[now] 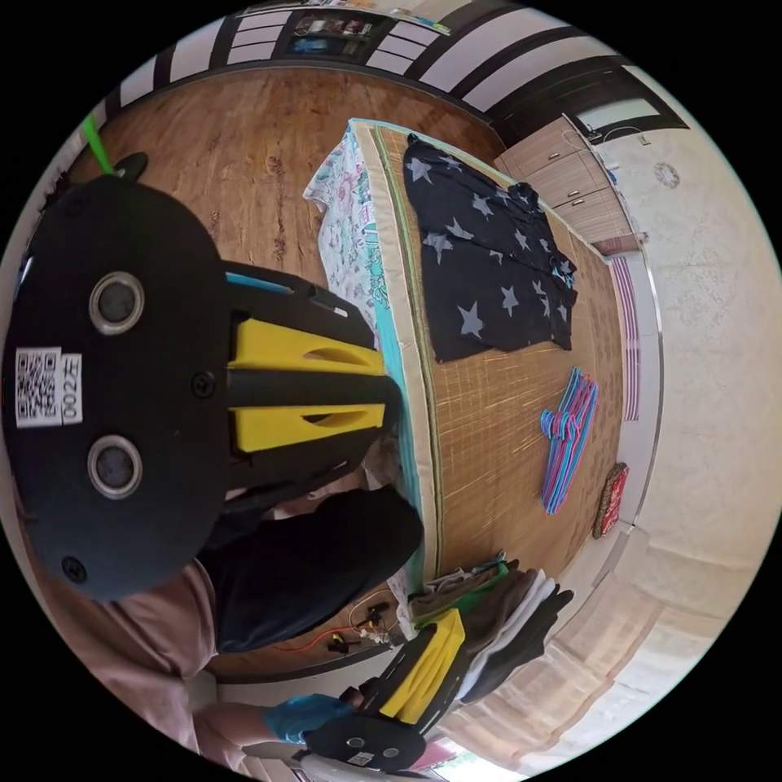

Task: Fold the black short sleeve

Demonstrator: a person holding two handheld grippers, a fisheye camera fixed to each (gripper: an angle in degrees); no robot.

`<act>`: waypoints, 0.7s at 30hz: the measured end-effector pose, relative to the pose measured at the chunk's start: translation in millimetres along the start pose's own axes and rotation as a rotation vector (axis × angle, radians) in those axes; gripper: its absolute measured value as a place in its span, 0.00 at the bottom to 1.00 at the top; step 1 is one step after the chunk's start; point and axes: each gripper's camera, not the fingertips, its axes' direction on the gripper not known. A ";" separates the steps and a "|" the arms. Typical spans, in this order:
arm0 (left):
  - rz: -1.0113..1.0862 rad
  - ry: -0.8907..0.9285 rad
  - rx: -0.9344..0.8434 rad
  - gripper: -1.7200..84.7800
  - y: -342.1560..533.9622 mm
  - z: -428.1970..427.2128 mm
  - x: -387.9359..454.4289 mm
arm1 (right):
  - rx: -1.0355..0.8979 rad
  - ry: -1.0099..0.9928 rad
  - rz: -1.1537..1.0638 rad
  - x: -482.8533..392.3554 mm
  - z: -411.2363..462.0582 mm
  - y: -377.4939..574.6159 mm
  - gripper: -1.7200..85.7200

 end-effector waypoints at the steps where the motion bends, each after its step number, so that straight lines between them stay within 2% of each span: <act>1: 0.002 -0.006 0.016 0.06 -4.6 6.8 -5.6 | -0.003 0.008 -0.012 1.9 6.8 -11.2 0.01; 9: 0.049 -0.014 0.068 0.13 -63.2 99.2 -52.6 | -0.044 -0.065 -0.026 5.5 76.8 -61.0 0.01; 13: 0.052 0.005 0.071 0.14 -94.0 157.3 -72.6 | -0.078 -0.171 0.030 3.0 129.7 -67.0 0.01; 21: 0.045 -0.072 -0.025 0.13 -142.1 248.6 -71.0 | -0.107 -0.292 0.094 -8.8 212.8 -65.5 0.01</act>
